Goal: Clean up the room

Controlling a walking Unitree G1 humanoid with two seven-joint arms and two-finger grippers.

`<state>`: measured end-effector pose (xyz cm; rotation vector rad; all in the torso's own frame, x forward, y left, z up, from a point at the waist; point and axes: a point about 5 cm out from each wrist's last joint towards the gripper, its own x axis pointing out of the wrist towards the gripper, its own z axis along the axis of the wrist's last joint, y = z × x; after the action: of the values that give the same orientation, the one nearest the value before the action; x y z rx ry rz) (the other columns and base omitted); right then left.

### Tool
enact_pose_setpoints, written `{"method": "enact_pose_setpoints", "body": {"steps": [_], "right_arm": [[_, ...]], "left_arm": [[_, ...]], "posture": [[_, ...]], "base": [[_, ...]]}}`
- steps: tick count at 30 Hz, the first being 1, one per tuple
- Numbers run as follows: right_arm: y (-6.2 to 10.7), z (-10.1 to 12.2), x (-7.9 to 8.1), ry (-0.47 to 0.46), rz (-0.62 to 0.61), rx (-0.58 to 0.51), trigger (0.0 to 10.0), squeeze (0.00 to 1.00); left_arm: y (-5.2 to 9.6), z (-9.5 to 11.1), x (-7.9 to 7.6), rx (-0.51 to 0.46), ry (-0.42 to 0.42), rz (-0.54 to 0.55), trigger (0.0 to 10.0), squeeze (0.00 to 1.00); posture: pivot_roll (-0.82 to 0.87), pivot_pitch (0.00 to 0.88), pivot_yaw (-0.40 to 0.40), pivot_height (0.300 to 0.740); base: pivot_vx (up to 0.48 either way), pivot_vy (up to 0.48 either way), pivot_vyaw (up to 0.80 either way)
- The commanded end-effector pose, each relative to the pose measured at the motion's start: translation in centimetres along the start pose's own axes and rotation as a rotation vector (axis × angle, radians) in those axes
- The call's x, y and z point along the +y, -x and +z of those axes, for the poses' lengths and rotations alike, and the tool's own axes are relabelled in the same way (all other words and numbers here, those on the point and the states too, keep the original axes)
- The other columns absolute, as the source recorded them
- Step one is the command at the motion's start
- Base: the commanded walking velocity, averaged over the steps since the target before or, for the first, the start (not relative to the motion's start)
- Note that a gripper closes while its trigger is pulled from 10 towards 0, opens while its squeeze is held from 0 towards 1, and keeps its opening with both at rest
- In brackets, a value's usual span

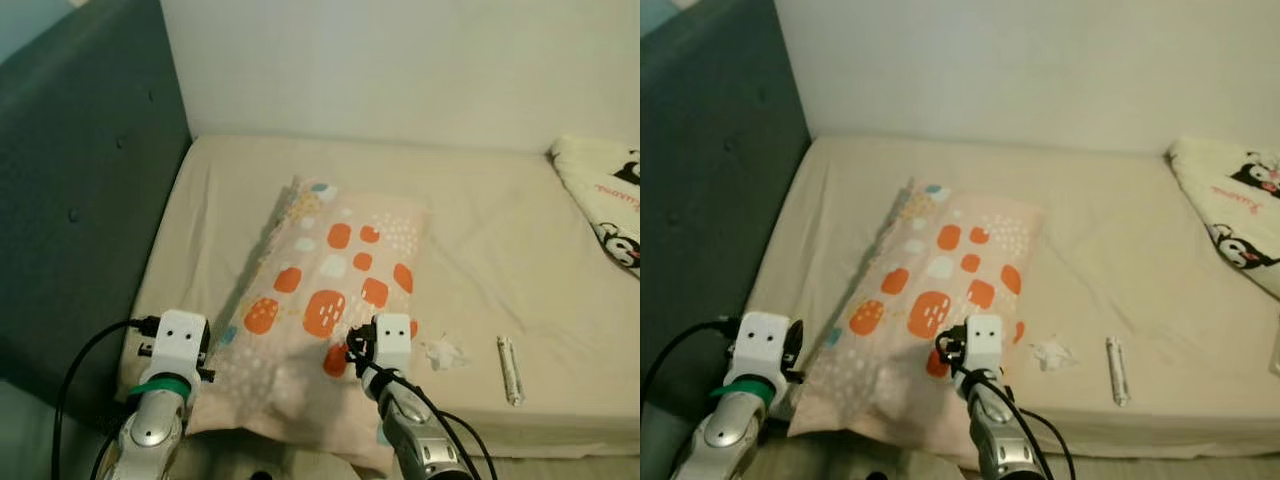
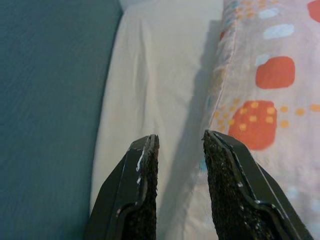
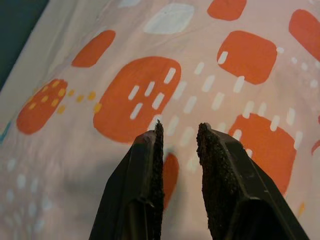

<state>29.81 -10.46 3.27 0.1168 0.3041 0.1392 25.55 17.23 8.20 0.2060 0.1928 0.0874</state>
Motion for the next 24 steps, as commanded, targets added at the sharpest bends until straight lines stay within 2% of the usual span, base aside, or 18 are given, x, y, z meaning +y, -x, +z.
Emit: {"method": "enact_pose_setpoints", "body": {"steps": [1,9,15,24], "right_arm": [[0.28,-0.73,-0.39,0.000,-0.010,0.029,10.0,0.00],[0.25,-0.75,-0.19,0.000,-0.006,0.031,10.0,0.00],[0.27,-0.87,0.02,-0.003,-0.004,0.035,10.0,0.00],[0.28,-1.17,-0.28,-0.016,-0.028,0.052,10.0,0.00]], "left_arm": [[0.16,-0.27,-0.13,0.017,0.002,-0.005,10.0,0.00],[0.40,-0.50,-0.03,0.036,0.029,-0.004,10.0,0.00],[0.44,-0.52,-0.01,0.043,0.041,-0.016,10.0,0.00],[0.50,-0.39,-0.72,0.033,-0.038,-0.118,10.0,0.00]], "posture": [[0.09,0.067,0.005,0.721],[0.10,0.058,0.003,0.721],[0.10,0.054,0.007,0.721],[0.10,0.057,0.016,0.721]], "base": [[0.000,0.000,0.00],[0.000,0.000,0.00],[0.000,0.480,0.00],[0.000,0.000,0.00]]}}
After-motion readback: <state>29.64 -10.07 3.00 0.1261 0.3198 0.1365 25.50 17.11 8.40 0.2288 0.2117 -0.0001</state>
